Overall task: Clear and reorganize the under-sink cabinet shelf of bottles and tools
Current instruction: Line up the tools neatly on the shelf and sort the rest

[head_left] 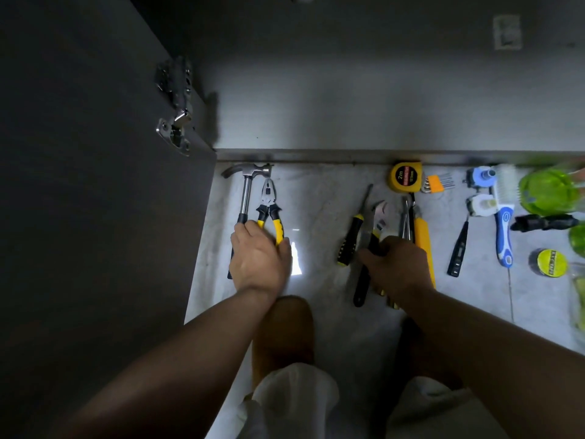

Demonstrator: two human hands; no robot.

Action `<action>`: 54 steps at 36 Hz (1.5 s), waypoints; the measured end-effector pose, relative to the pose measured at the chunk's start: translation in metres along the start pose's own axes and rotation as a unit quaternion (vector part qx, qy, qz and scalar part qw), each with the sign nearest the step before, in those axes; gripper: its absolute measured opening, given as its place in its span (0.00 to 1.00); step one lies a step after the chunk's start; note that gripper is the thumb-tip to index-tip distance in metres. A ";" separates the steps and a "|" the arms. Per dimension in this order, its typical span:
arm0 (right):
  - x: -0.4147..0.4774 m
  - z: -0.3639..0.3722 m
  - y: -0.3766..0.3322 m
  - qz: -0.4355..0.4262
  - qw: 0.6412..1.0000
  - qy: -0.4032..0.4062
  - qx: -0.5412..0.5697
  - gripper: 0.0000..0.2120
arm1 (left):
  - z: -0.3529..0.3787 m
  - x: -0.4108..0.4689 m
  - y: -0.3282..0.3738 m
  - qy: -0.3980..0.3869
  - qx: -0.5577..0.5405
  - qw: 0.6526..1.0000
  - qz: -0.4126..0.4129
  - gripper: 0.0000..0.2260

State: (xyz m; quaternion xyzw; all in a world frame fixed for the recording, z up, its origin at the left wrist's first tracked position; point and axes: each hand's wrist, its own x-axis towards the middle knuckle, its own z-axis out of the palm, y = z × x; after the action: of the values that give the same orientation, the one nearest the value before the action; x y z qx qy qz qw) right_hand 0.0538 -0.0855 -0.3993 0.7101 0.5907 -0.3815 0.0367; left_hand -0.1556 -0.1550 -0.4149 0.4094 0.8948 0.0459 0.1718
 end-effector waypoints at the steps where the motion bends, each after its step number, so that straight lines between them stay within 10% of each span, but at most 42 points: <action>1: -0.001 0.001 -0.005 -0.014 1.000 -0.008 0.009 0.13 | 0.000 -0.001 -0.001 -0.003 -0.003 1.000 -0.001 0.25; 7: -0.008 0.018 -0.045 -0.081 0.994 -0.064 0.020 0.13 | -0.007 -0.004 -0.001 0.049 0.005 0.999 0.010 0.24; 11: -0.007 0.035 -0.065 -0.080 0.990 -0.105 0.047 0.11 | -0.011 -0.008 0.007 0.023 -0.200 0.974 0.105 0.11; 18: 0.004 0.035 -0.067 -0.045 0.981 -0.138 0.129 0.07 | -0.010 -0.017 0.029 -0.301 -0.537 0.778 -0.126 0.14; 34: -0.025 -0.005 0.009 -0.006 0.987 0.145 -0.065 0.15 | 0.015 0.002 0.034 -0.099 -0.278 0.955 0.020 0.20; 49: 0.005 -0.013 0.037 0.114 0.986 0.106 -0.052 0.19 | 0.003 -0.017 0.036 -0.012 -0.011 0.985 0.169 0.24; 54: 0.003 -0.014 0.045 0.122 0.985 0.109 -0.053 0.19 | 0.018 -0.020 0.046 -0.086 -0.136 0.961 0.223 0.23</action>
State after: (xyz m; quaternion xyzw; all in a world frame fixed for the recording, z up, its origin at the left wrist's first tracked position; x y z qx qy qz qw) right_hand 0.0994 -0.0892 -0.4093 0.8109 0.5199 -0.2627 0.0559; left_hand -0.1040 -0.1405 -0.4162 0.5733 0.7482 0.1691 0.2879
